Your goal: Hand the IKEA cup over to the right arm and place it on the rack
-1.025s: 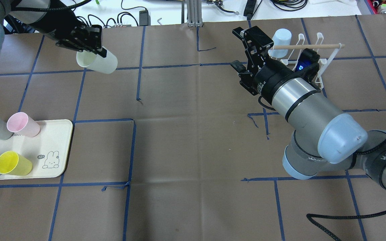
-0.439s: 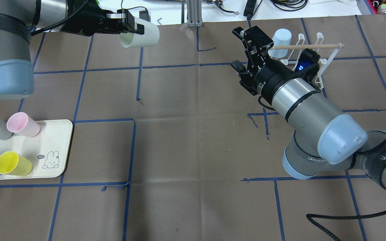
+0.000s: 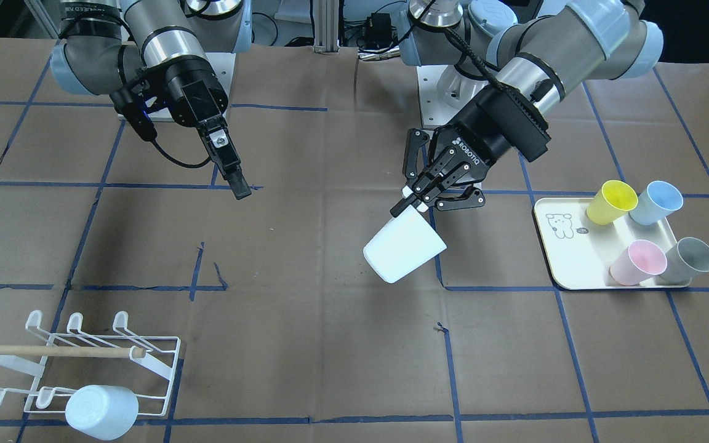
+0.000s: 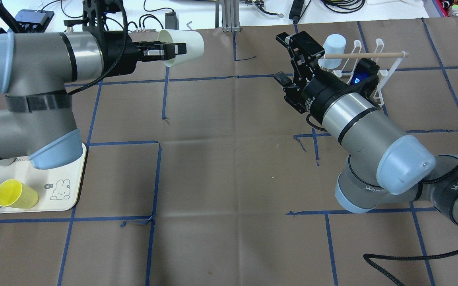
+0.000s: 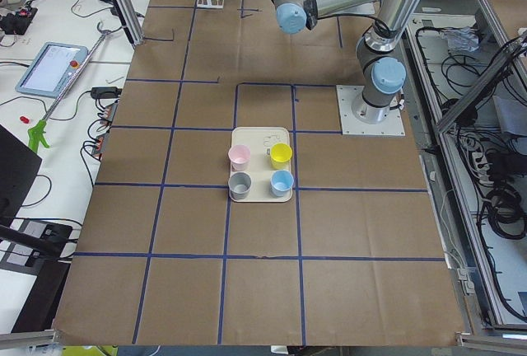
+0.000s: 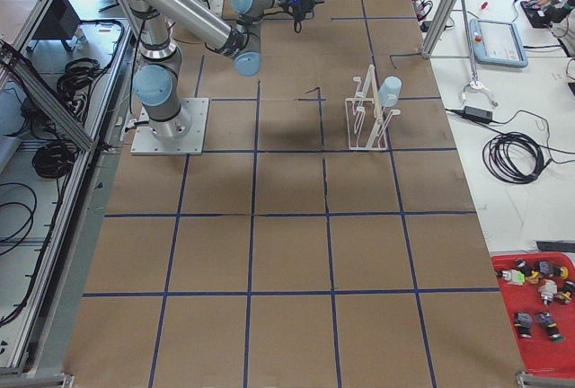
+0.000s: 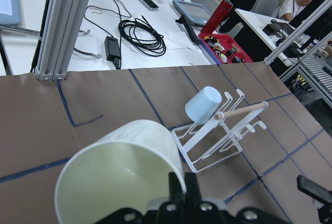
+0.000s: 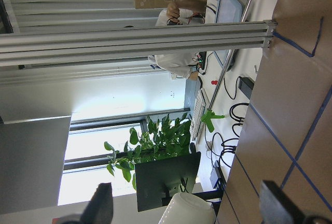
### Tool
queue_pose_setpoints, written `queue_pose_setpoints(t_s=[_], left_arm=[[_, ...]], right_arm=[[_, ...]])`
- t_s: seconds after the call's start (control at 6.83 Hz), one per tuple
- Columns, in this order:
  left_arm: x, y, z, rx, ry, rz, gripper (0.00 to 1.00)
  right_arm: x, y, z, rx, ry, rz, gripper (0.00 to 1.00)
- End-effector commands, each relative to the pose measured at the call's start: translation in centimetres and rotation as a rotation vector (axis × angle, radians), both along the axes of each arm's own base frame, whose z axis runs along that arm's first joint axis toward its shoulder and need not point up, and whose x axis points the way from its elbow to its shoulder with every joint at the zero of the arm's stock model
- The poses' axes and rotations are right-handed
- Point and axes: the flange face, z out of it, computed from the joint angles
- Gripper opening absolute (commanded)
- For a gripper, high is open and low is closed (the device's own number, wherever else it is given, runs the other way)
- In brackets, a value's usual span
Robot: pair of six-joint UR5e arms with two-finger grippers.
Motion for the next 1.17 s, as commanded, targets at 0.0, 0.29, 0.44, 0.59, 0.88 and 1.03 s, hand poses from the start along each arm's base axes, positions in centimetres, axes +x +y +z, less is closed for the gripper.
queue_pose_setpoints(t_s=[0.0,0.29,0.44,0.59,0.88,1.03], left_arm=[[-0.6,2.4,-2.4,-0.135,0.005,-0.023,0.0],[-3.8,3.5,-4.3,-0.223,0.016,-0.078,0.0],[-5.5,4.1,-4.7,-0.232,0.027,-0.097,0.0],[-5.9,4.3,-4.8,-0.238,0.03,-0.107,0.0],[-6.0,4.3,-4.8,-0.237,0.031,-0.108,0.0],[-6.0,4.3,-4.8,-0.237,0.031,-0.108,0.0]], right_arm=[[0.0,-0.4,-0.7,0.019,0.001,-0.003,0.99],[-0.2,-1.1,-1.9,0.044,0.006,-0.026,1.0],[-0.4,-1.3,-2.2,0.056,0.006,-0.034,1.0],[-0.5,-1.5,-3.1,0.088,-0.005,-0.046,1.0],[-0.5,-2.1,-3.8,0.13,-0.051,-0.063,1.0],[-0.4,-2.2,-3.6,0.129,-0.051,-0.06,0.99]])
